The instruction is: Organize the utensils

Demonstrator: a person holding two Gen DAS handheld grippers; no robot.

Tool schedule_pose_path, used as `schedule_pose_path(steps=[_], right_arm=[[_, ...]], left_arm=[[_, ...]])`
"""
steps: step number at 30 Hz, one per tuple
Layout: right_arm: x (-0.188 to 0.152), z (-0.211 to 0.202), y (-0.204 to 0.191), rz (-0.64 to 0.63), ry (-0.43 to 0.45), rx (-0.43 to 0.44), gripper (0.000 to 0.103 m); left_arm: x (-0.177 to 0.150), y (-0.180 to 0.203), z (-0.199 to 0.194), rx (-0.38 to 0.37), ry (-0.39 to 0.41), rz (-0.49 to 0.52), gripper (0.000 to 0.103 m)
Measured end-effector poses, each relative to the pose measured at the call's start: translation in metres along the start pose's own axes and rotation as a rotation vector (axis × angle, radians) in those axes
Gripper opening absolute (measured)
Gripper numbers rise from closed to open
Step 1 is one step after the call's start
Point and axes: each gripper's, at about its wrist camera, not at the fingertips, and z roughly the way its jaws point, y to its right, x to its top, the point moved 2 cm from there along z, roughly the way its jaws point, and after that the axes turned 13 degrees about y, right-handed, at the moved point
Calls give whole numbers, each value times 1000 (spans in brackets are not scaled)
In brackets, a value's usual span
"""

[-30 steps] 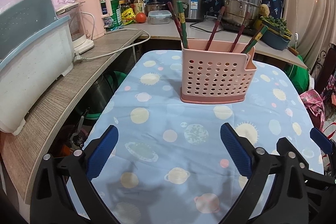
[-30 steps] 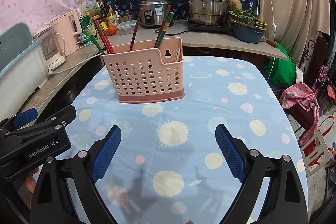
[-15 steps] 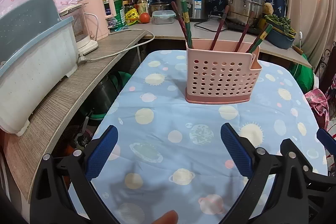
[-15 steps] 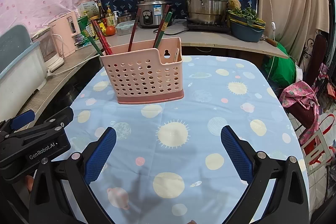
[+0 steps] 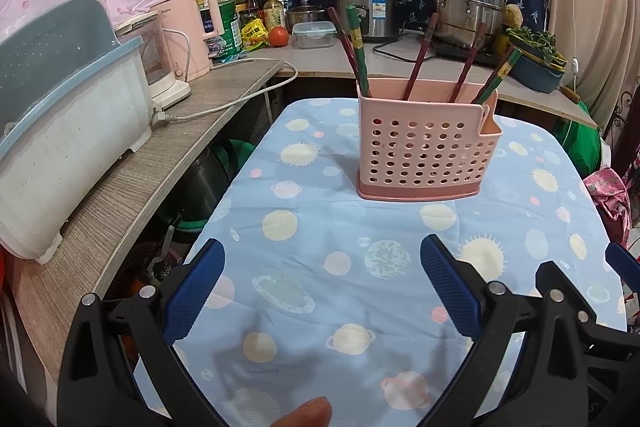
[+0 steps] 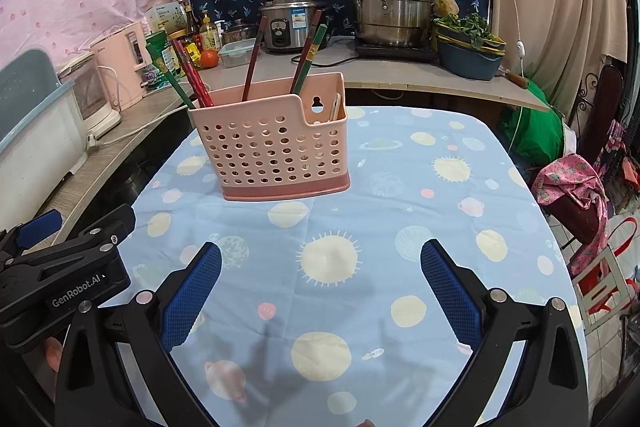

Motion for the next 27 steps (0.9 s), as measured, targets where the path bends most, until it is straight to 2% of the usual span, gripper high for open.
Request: schedule_pose_path(steps=[27], right_arm=[[8,7,0,-12,-8,1,96]], left_arm=[[6,0,4,14,-12,5,94]])
